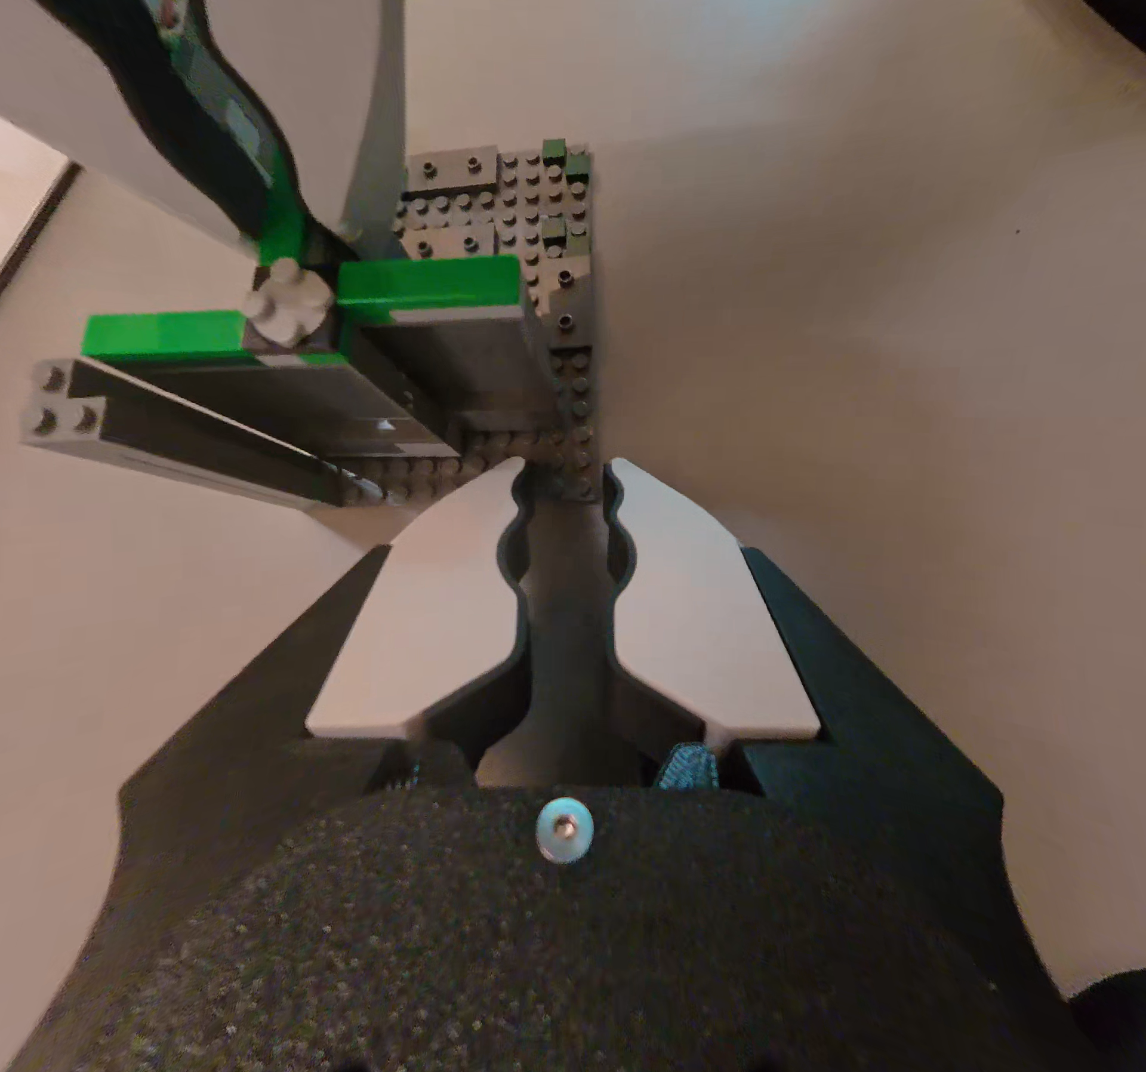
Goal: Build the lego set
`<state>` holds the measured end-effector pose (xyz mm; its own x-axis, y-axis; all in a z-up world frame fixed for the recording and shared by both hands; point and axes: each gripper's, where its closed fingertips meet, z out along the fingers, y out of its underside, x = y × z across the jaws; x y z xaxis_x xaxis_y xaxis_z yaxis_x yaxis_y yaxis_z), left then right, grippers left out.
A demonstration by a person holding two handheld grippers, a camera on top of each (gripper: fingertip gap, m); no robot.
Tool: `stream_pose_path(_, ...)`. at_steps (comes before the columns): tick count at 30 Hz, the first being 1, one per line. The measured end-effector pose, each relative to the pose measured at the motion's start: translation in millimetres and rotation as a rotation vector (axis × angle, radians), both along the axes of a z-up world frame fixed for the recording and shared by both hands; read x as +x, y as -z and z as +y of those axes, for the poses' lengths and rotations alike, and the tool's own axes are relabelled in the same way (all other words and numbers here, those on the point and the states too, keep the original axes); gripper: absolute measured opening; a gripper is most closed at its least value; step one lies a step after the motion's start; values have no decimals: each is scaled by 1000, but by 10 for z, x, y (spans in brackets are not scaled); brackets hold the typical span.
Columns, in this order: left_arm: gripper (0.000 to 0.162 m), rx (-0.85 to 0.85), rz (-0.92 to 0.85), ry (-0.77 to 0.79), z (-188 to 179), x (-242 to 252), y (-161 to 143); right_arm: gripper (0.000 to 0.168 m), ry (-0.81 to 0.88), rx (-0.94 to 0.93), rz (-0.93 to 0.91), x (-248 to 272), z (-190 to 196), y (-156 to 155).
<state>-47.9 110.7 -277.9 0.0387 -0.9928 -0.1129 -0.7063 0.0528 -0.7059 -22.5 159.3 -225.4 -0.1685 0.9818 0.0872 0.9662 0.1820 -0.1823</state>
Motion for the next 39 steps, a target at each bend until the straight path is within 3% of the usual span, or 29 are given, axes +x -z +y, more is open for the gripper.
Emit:
stream_pose_path(6, 6, 85, 74, 39, -41, -2, 10, 9, 9, -34, 36, 4, -8, 5)
stream_pose_path(11, 3, 50, 53, 22, -53, 1, 10, 10, -58, -36, 18, 27, -9, 4)
stream_pose_path(30, 0, 0, 27, 13, -72, 16, 9, 13, -290, -50, -107, 72, 4, -10)
stream_pose_path(39, 2, -16, 1, 12, -79, 12, 3, 14, -226, -7, -134, 29, 40, 1)
